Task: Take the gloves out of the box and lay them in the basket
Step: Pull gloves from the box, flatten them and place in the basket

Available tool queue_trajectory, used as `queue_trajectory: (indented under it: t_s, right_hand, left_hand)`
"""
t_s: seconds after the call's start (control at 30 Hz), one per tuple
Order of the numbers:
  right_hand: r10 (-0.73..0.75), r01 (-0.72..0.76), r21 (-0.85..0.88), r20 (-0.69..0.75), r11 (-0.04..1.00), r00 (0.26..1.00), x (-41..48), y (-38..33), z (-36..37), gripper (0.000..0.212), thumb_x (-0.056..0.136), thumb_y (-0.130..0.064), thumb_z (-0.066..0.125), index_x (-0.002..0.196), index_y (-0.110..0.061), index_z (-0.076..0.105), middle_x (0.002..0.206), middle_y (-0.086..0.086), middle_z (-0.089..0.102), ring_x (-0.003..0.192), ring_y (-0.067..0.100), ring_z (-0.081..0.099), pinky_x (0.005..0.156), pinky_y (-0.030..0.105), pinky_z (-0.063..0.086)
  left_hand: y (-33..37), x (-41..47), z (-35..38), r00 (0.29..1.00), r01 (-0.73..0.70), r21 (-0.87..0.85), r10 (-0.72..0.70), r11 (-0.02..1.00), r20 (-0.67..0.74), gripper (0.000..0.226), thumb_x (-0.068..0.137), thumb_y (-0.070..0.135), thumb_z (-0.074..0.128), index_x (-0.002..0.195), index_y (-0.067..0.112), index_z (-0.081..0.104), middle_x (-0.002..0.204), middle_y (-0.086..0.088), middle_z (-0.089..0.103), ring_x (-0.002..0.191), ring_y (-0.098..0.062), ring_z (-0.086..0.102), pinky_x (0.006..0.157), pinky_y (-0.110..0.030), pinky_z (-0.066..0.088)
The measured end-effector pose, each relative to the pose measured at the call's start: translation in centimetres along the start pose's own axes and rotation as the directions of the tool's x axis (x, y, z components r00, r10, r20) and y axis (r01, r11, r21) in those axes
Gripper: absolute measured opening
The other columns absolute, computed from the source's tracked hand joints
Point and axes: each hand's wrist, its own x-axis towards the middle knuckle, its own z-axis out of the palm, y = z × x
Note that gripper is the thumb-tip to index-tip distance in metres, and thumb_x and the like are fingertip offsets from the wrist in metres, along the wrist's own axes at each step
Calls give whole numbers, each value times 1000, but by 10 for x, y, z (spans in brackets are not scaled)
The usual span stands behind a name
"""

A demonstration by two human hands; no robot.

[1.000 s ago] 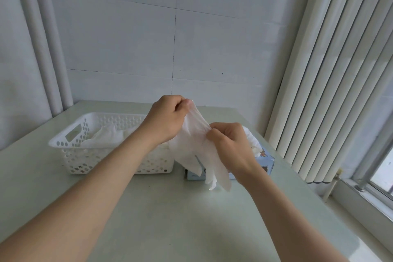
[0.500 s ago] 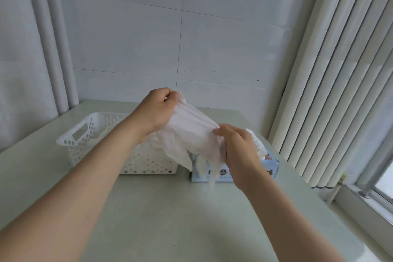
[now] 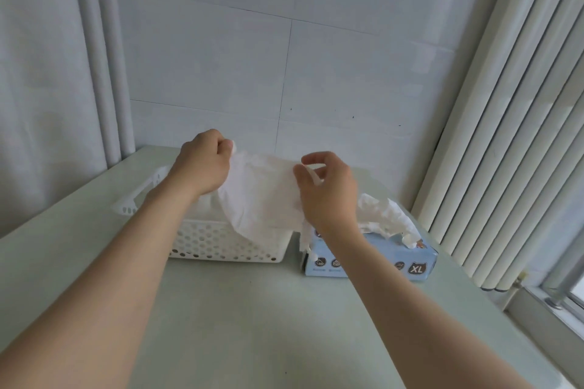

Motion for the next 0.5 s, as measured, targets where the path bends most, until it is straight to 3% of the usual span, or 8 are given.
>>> queue_trajectory:
  t_s: [0.13,0.27,0.37,0.5]
  right_hand:
    - [-80,94,-157,94,983,992,21,-5,26,19,102,-28,69,121,-24,66,95,-1,69,92,18,64,72,32,47]
    - [-67,139,-322,225,937,972,38,-7,45,23,99,-33,74,119,-24,68,102,3,68,75,6,57,62,30,49]
    - [-44,154,-340,311,928,949,47,-3,59,25,93,-31,82,112,-22,69,102,8,70,68,22,70,67,41,63]
    - [-63,254,-465,388,848,920,51,2,67,35,93,-27,81,125,-23,67,106,2,69,93,23,67,75,36,56]
  left_hand:
    - [-24,5,-5,998,54,169,-50,984,-28,25,109,32,35,99,15,51,105,-10,61,95,-36,54,76,-40,44]
    - [-43,6,-10,988,151,264,-152,953,-20,19,106,23,35,112,16,51,117,-12,60,98,-37,55,80,-43,47]
    - [-47,3,-12,983,185,311,-181,932,-40,23,107,22,36,122,13,50,118,-16,58,97,-38,55,80,-44,47]
    - [-49,0,-15,977,215,383,-199,898,-81,22,110,23,38,124,12,50,119,-18,57,97,-38,53,78,-42,41]
